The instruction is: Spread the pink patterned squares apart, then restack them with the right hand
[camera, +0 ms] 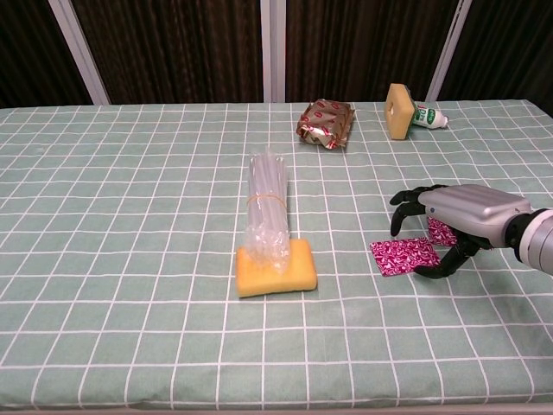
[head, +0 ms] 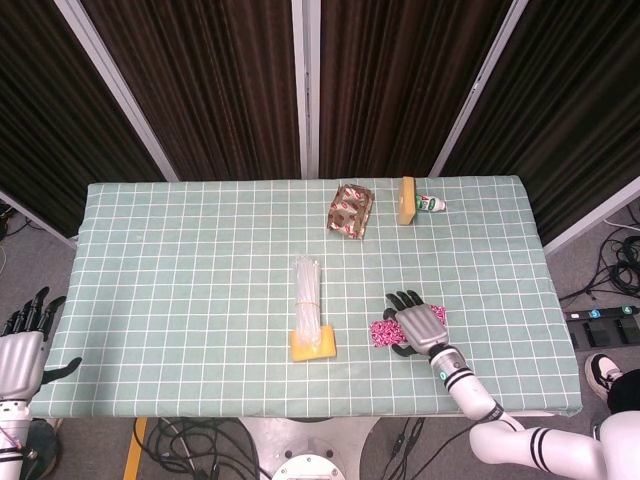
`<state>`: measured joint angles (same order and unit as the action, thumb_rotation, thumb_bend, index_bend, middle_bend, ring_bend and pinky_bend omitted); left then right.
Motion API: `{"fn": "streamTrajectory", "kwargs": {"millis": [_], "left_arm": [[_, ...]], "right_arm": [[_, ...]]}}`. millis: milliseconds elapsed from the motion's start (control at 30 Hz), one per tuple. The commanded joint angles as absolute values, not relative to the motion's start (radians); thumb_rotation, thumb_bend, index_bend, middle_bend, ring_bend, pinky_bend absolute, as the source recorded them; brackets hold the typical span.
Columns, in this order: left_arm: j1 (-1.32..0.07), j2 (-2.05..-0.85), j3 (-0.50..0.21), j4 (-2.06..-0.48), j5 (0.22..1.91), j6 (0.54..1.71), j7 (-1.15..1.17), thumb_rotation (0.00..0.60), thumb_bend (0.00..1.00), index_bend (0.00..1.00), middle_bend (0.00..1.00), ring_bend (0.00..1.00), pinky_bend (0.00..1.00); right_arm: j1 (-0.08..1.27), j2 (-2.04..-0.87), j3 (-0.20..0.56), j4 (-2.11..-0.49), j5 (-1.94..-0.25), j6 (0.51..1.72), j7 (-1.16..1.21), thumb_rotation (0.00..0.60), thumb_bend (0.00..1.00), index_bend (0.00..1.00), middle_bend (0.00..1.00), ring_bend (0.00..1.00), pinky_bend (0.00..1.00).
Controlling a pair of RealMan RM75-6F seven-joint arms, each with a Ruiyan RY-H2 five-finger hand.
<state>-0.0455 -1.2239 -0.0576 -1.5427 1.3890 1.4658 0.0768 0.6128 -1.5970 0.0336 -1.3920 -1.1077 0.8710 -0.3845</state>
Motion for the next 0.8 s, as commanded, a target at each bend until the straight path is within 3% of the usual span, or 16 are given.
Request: {"fn": "streamTrajectory", "kwargs": {"millis": [33, 433, 800], "left_arm": [[-0.045, -1.224, -0.057, -1.542, 1.39, 1.466, 0.077, 0.6, 0.08, 0.17, 0.1, 0.1, 0.17], [-0.051, -1.228, -0.058, -1.535, 1.397, 1.462, 0.07, 0.6, 0.08, 0.17, 0.1, 0.1, 0.17], [-0.048, -1.227, -0.056, -1.536, 1.395, 1.463, 0.064, 0.6, 0.08, 0.17, 0.1, 0.1, 0.17]], "right_arm": [[0.612, -1.595, 0.034, -1.392, -1.111, 0.873, -0.384, 0.516, 0.19, 0.29, 0.06, 0.0, 0.0], [0.558, -1.564, 0.064, -1.399, -0.996, 0.957, -0.432, 0.514, 0.19, 0.26, 0.06, 0.0, 0.0], [0.548, -1.604, 0.077, -1.312, -0.948, 0.948, -0.431, 0.52, 0.19, 0.27, 0.07, 0.0, 0.0]]}}
